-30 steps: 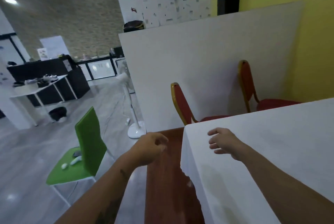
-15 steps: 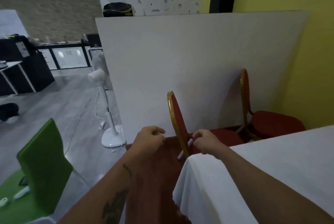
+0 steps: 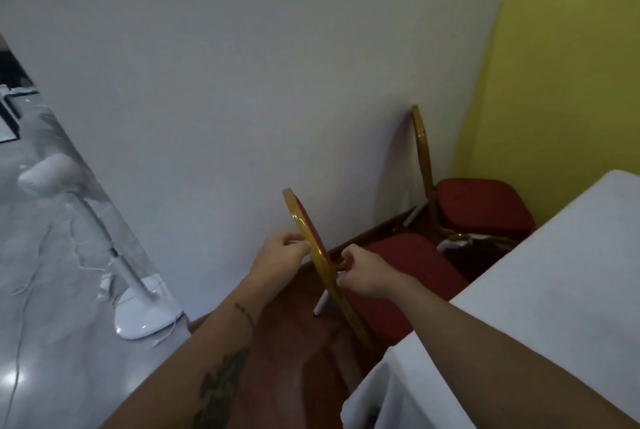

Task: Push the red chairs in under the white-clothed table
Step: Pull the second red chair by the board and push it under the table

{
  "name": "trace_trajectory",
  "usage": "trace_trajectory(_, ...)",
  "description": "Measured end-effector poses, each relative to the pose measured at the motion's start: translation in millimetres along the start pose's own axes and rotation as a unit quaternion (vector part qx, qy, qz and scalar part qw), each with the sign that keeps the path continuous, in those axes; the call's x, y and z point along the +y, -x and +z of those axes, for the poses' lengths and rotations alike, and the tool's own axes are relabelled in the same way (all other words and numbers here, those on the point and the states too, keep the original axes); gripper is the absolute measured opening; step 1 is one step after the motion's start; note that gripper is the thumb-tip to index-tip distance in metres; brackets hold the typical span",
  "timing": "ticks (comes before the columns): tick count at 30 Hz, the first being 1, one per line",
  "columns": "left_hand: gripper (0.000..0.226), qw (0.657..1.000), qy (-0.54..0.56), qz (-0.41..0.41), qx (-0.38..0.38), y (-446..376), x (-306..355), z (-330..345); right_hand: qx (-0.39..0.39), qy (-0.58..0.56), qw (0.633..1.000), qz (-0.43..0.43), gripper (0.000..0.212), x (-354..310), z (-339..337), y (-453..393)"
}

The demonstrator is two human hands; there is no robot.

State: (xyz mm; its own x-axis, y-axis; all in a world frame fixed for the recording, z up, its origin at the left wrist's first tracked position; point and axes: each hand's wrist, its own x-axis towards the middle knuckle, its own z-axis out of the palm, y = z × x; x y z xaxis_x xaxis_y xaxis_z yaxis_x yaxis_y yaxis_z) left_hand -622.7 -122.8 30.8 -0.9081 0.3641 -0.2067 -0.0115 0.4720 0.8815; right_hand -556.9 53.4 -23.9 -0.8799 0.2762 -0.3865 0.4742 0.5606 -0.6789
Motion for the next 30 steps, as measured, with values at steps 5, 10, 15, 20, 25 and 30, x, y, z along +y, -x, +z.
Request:
trace_trajectory(5,0.027,0.999,0.017,-0.036,-0.001,-77,-3,-3,-0.018,0.007,1.000,0.007,0.088,-15,21,-65)
trace_trajectory(10,0.063,0.989,0.062,-0.123,-0.046,-139,-8,-3,0.000,0.100,0.994,0.054,0.103,-22,47,-102)
trace_trajectory(15,0.017,0.983,0.085,-0.151,-0.052,-193,-4,10,0.000,0.143,0.986,0.083,0.066,-45,35,-108)
trace_trajectory(20,0.029,0.984,0.088,-0.152,-0.043,-232,-10,23,0.029,0.118,0.984,0.127,0.062,-56,31,-104)
trace_trajectory(25,0.053,0.979,0.103,-0.177,0.003,-239,-1,35,0.054,0.101,0.979,0.172,0.074,-63,30,-104)
trace_trajectory(30,0.069,0.981,0.077,-0.178,-0.024,-234,11,43,0.044,0.101,0.976,0.190,0.049,-65,11,-99)
